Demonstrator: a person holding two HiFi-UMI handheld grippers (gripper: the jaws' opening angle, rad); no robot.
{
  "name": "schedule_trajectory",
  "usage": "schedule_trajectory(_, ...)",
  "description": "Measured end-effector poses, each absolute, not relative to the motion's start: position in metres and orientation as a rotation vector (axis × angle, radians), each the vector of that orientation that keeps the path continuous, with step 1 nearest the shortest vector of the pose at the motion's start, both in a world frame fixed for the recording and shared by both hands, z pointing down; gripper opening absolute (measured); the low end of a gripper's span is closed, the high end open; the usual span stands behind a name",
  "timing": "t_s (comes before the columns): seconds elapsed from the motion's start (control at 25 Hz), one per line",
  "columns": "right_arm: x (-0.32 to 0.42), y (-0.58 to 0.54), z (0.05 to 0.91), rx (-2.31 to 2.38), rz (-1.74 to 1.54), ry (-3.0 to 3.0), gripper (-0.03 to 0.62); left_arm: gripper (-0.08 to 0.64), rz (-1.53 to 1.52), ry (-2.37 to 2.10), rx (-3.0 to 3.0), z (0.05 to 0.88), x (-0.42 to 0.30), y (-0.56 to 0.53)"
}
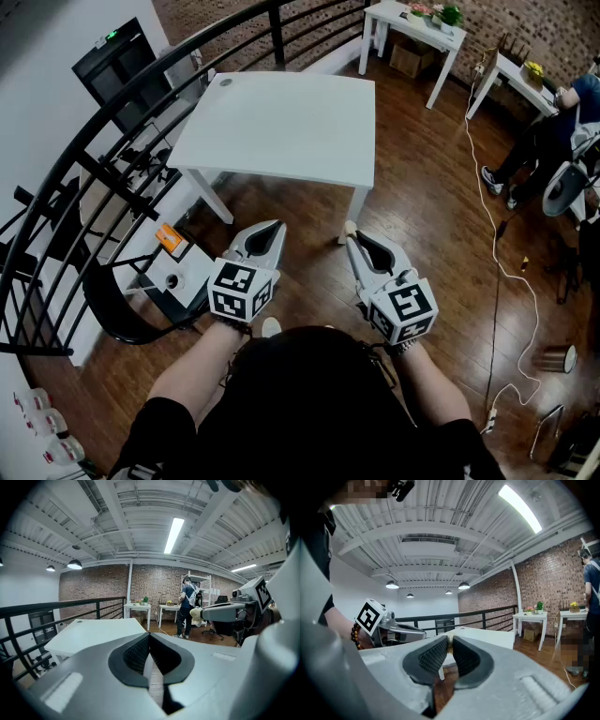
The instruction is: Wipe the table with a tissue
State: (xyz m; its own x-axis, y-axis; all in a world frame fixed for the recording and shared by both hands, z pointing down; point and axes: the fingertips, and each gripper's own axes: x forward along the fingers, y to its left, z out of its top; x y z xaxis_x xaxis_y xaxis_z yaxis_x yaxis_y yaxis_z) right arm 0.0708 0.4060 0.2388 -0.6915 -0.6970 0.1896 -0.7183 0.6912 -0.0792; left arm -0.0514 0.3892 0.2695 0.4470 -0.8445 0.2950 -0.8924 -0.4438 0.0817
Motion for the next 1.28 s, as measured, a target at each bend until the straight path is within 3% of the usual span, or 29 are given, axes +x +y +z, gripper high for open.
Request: schedule_trajectory(1.28,0.098,0.365,0.255,1.119,0.263,-2.748,0.028,0.009,0.314,-1.509,2.454,0.280,-0.018,0.344)
